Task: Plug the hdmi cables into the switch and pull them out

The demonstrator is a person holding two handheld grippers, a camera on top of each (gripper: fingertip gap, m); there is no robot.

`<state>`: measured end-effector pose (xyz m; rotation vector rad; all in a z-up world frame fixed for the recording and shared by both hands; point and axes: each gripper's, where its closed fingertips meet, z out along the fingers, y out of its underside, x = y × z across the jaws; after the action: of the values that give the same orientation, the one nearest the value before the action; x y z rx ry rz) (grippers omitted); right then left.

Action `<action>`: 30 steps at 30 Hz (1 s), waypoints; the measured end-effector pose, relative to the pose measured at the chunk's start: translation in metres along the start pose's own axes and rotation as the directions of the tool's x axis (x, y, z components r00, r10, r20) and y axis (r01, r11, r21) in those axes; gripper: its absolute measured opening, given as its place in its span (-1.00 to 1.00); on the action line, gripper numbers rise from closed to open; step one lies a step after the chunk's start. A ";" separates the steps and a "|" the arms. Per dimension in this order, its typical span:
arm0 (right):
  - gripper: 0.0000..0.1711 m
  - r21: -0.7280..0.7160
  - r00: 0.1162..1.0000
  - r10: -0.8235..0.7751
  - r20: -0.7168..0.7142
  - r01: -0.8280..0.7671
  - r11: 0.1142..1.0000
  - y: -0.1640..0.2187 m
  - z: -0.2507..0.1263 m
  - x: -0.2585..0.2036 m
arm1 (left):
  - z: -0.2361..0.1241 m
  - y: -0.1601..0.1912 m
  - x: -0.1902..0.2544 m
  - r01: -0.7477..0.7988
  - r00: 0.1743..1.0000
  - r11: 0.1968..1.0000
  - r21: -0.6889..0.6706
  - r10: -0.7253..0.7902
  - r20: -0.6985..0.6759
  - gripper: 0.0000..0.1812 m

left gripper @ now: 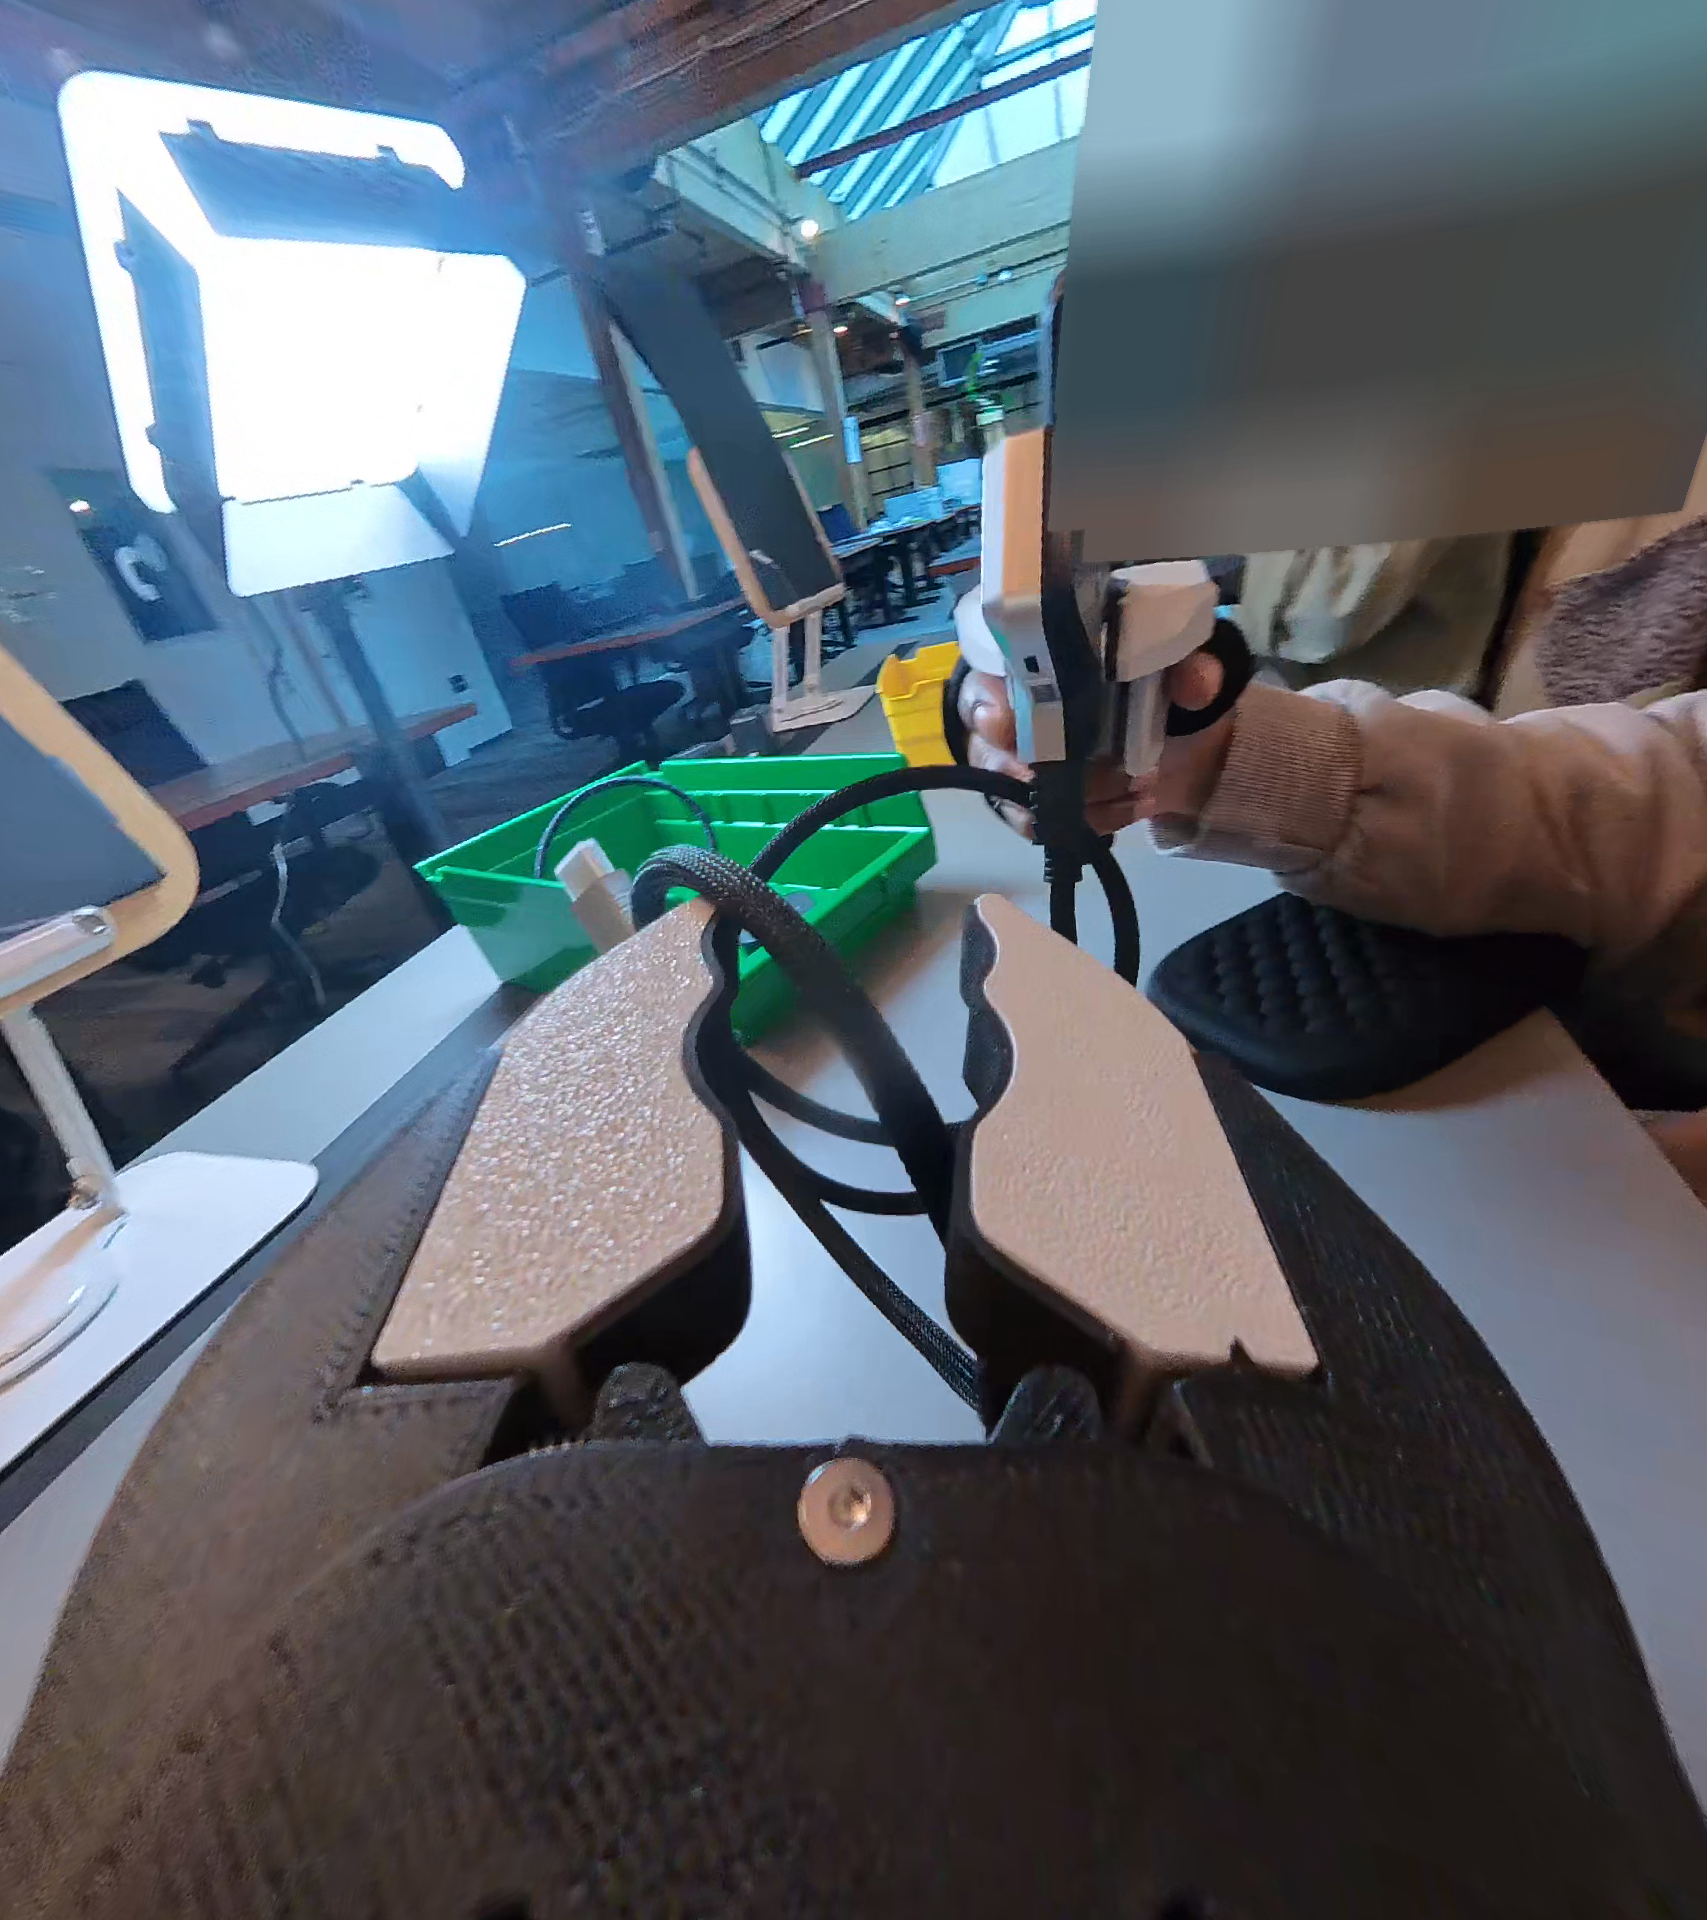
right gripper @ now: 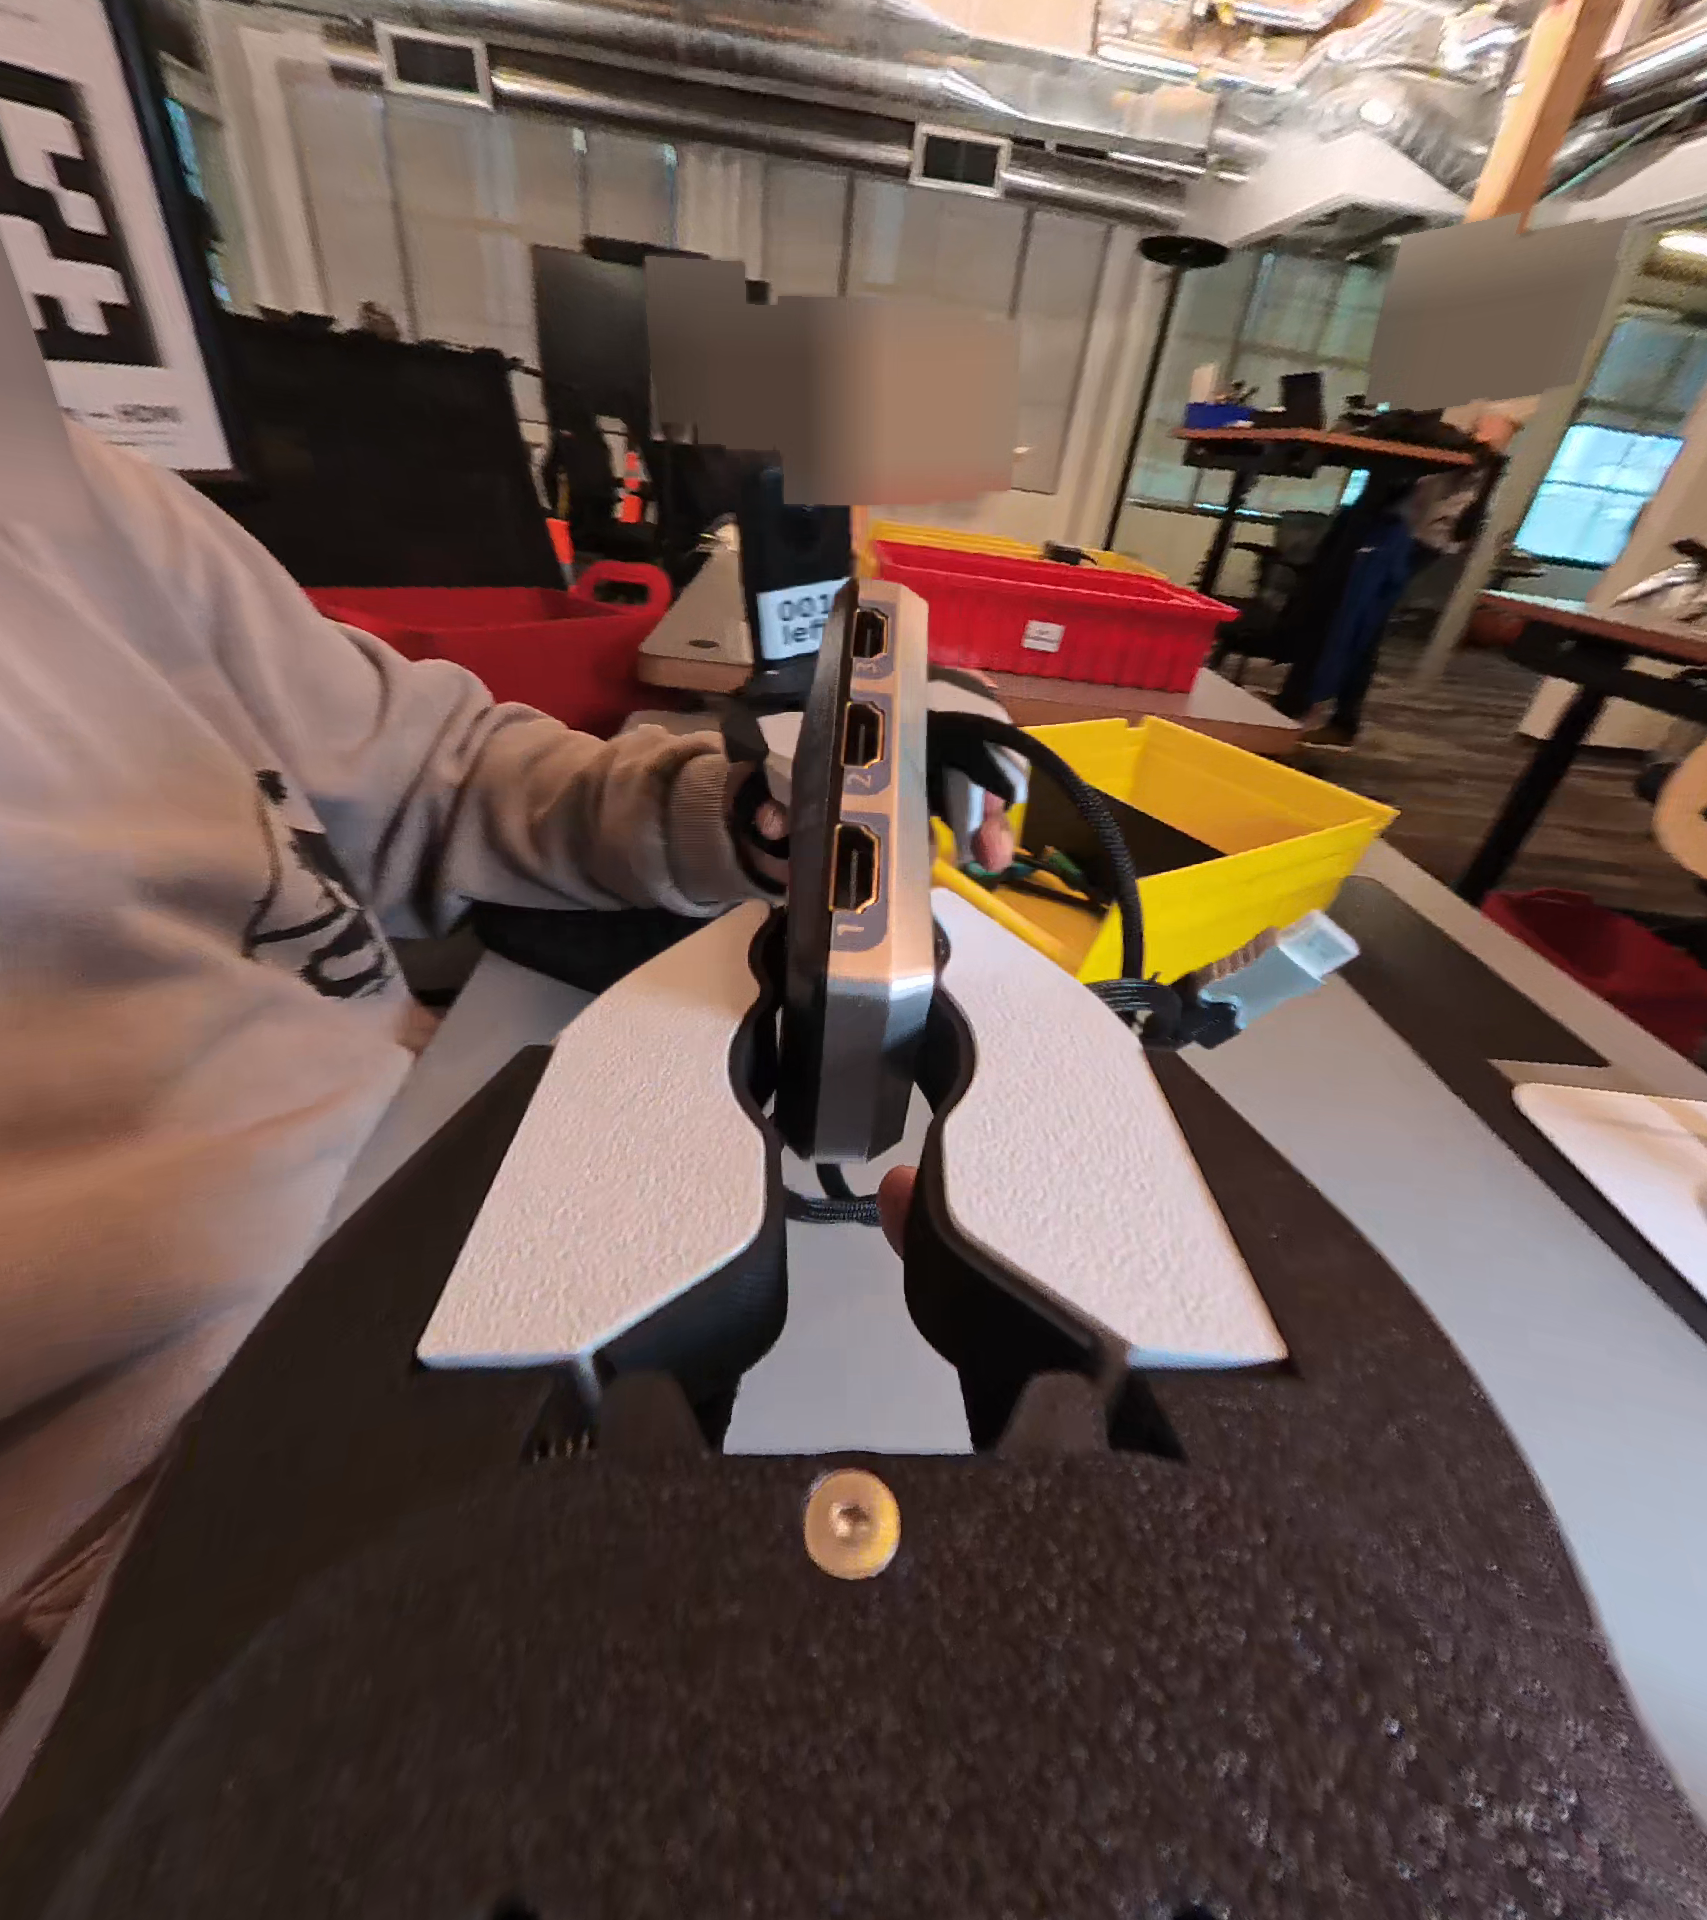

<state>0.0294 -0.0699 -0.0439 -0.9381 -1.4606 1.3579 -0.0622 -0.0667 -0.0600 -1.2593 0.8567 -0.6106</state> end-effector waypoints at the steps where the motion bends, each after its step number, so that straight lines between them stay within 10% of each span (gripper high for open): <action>1: -0.75 0.013 0.998 0.026 0.052 -0.027 1.000 -0.001 -0.001 -0.006 | -0.002 -0.005 0.003 -0.003 1.000 1.000 0.011 0.004 -0.023 -0.53; 11: -0.75 0.304 0.973 0.118 0.198 -0.175 0.937 -0.040 -0.050 -0.006 | -0.053 -0.055 -0.038 0.357 0.934 0.879 0.317 -0.330 -0.139 -0.51; 15: -0.75 0.300 0.966 0.180 0.187 -0.230 0.926 -0.033 -0.057 0.005 | -0.069 -0.044 -0.074 0.337 0.931 0.873 0.354 -0.365 0.015 -0.66; 21: -0.75 0.071 0.969 0.217 0.118 -0.227 0.971 0.010 -0.022 0.009 | -0.056 -0.023 -0.069 0.210 0.966 0.957 0.201 -0.235 0.108 -0.67; 30: -0.75 -0.189 0.951 0.240 0.196 -0.203 0.961 0.057 0.036 -0.027 | 0.006 0.023 0.064 -0.022 0.948 0.988 -0.153 -0.028 -0.318 -0.56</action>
<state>0.0005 -0.1002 -0.1034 -1.1168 -1.6947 1.5603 -0.0222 -0.1096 -0.0958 -1.3211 1.1906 -0.7764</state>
